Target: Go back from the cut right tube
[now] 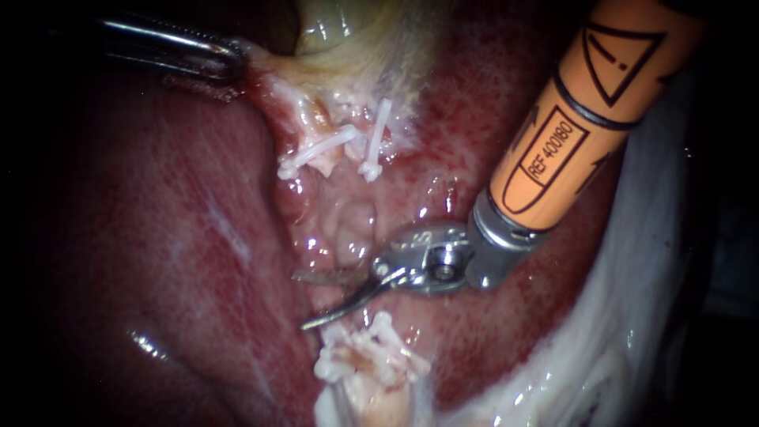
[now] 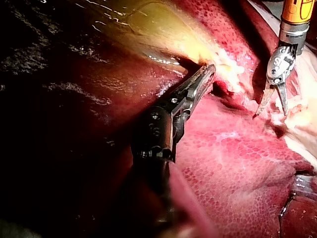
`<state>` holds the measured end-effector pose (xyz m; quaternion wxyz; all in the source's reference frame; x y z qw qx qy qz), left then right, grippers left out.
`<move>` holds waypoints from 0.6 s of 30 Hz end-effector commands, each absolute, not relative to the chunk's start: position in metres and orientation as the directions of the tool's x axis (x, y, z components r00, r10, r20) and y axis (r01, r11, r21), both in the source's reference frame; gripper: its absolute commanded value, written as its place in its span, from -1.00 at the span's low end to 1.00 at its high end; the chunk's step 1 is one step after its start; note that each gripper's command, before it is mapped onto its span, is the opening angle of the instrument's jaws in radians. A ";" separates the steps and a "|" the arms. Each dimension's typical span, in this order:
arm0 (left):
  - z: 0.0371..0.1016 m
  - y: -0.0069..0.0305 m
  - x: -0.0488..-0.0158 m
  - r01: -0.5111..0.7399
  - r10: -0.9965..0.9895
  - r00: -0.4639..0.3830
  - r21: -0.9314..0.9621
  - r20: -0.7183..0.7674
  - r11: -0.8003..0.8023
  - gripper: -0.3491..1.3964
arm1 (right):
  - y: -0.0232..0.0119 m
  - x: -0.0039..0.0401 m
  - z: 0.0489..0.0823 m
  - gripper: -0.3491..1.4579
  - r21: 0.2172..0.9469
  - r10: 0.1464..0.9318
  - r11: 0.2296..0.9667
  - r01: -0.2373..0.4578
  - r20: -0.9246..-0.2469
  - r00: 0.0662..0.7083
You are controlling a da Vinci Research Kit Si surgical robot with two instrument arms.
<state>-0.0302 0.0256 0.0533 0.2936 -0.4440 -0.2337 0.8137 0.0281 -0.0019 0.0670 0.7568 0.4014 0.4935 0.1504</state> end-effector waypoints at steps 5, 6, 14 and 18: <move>0.0533 0.0256 -0.0302 -0.270 0.685 -0.433 -0.641 -0.585 -0.718 -1.00 | -0.0020 0.0258 0.0661 0.88 0.744 0.631 0.658 0.113 -0.627 0.456; 0.0533 0.0256 -0.0302 -0.270 0.685 -0.433 -0.641 -0.585 -0.718 -1.00 | -0.0018 0.0250 0.0656 0.90 0.737 0.636 0.671 0.079 -0.628 0.449; 0.0533 0.0256 -0.0302 -0.270 0.685 -0.433 -0.641 -0.585 -0.718 -1.00 | -0.0002 0.0191 0.0620 0.97 0.514 0.457 0.858 -0.026 -0.738 0.496; 0.0533 0.0256 -0.0302 -0.270 0.685 -0.433 -0.641 -0.585 -0.718 -1.00 | 0.0009 0.0164 0.0603 0.97 0.421 0.336 0.907 -0.011 -0.708 0.621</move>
